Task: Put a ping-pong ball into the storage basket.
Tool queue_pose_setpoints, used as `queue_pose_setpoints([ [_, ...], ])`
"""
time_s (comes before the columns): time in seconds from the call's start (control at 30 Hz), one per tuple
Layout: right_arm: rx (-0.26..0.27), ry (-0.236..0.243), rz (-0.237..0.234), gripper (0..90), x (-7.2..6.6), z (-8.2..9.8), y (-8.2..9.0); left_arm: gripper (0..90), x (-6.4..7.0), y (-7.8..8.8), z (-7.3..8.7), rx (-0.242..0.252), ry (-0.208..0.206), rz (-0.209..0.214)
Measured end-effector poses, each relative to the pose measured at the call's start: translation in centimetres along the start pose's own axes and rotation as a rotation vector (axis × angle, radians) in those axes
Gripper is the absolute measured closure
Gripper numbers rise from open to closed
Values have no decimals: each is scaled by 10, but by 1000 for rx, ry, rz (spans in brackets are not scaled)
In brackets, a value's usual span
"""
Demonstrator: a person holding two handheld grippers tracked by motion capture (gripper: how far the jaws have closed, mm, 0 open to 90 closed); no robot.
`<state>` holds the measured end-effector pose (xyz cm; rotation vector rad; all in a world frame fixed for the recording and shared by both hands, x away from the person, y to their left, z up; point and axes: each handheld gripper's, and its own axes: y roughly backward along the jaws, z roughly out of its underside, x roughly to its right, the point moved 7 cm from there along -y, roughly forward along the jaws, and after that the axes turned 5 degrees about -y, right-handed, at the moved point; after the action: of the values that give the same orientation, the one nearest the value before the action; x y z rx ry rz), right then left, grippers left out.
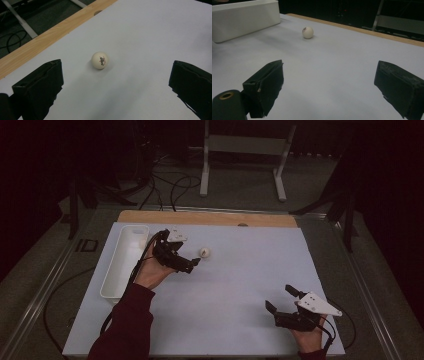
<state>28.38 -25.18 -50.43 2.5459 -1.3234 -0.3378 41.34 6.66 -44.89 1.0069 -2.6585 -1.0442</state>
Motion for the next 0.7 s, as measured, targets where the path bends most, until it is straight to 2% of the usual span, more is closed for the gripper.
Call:
queue_pose_setpoints([
  [0.7, 1, 0, 1, 85, 0, 0, 0, 3, 2, -9, -1, 2, 10, 7],
])
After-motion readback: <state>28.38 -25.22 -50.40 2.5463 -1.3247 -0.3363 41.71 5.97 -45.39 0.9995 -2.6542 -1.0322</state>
